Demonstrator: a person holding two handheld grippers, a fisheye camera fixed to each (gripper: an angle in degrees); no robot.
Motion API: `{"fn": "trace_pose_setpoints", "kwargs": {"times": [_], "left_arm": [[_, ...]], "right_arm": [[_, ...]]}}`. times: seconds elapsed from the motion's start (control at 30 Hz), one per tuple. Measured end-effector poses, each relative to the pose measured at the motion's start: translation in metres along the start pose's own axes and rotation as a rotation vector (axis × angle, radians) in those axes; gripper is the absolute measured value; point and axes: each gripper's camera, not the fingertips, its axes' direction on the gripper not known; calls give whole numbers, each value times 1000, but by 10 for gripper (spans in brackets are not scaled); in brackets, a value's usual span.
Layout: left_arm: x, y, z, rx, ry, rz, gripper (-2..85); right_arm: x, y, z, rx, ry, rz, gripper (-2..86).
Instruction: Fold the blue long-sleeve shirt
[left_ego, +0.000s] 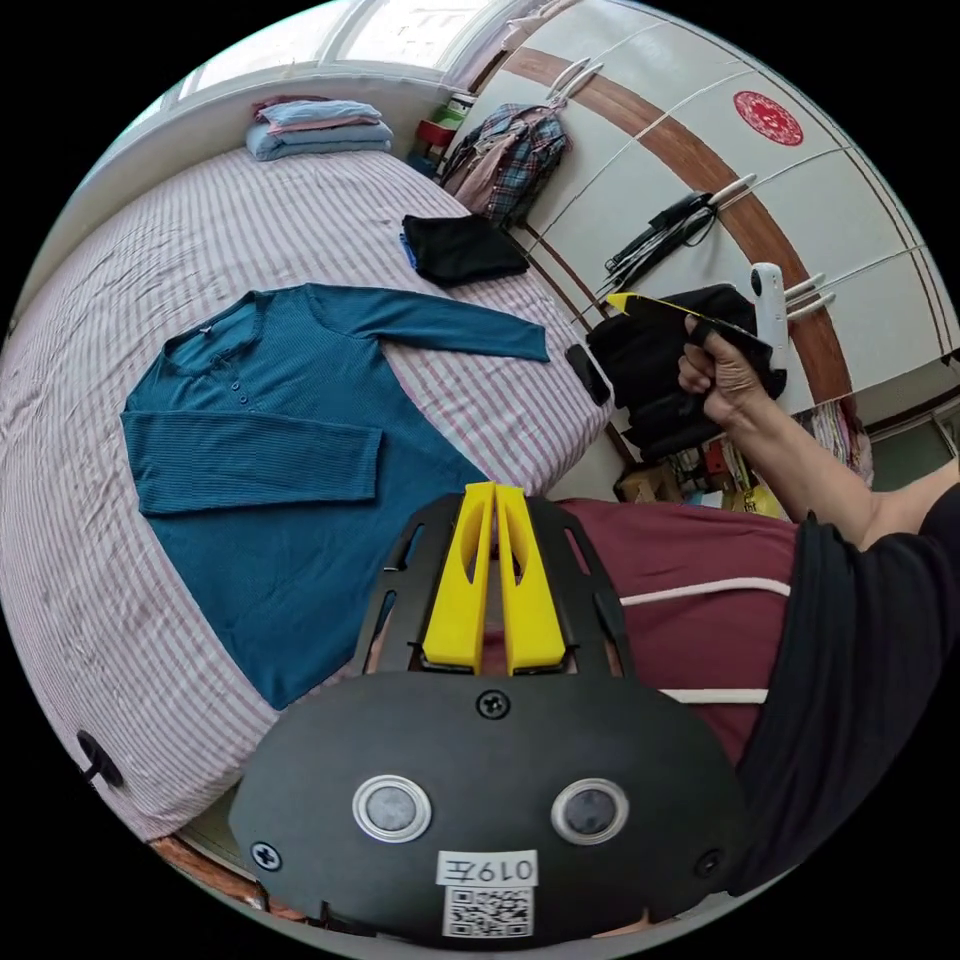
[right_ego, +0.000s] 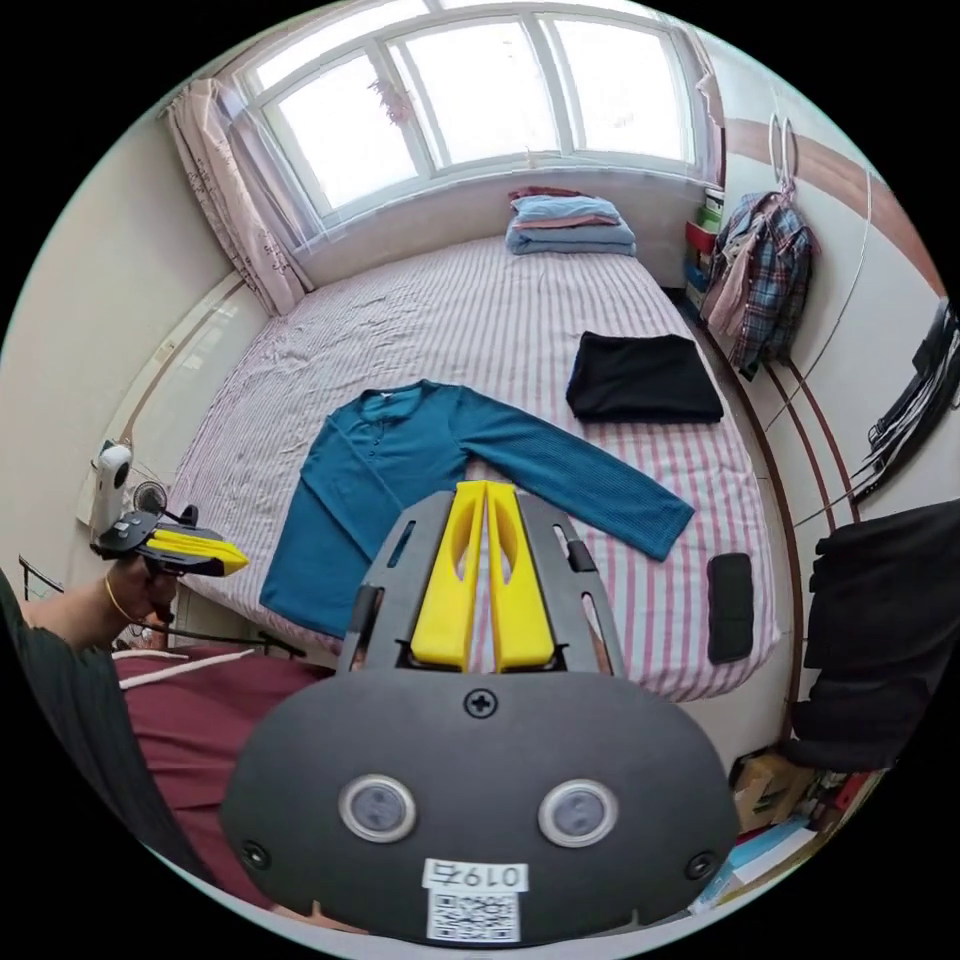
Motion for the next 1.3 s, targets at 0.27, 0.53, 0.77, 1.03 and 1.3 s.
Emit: {"fn": "trace_pose_setpoints", "kwargs": {"times": [0.27, 0.53, 0.77, 1.03, 1.3], "left_arm": [[61, -97, 153, 31, -3, -167, 10], [74, -177, 326, 10, 141, -312, 42], [43, -208, 457, 28, 252, -449, 67], [12, -205, 532, 89, 326, -606, 84], [-10, -205, 582, 102, 327, -669, 90]], "right_arm": [[239, -46, 72, -182, -24, -146, 16], [362, -89, 204, -385, -59, -350, 36], [422, -123, 299, -455, -135, -464, 55], [466, -158, 362, -472, -255, -527, 72], [486, -190, 422, -521, -292, -584, 66]]}}
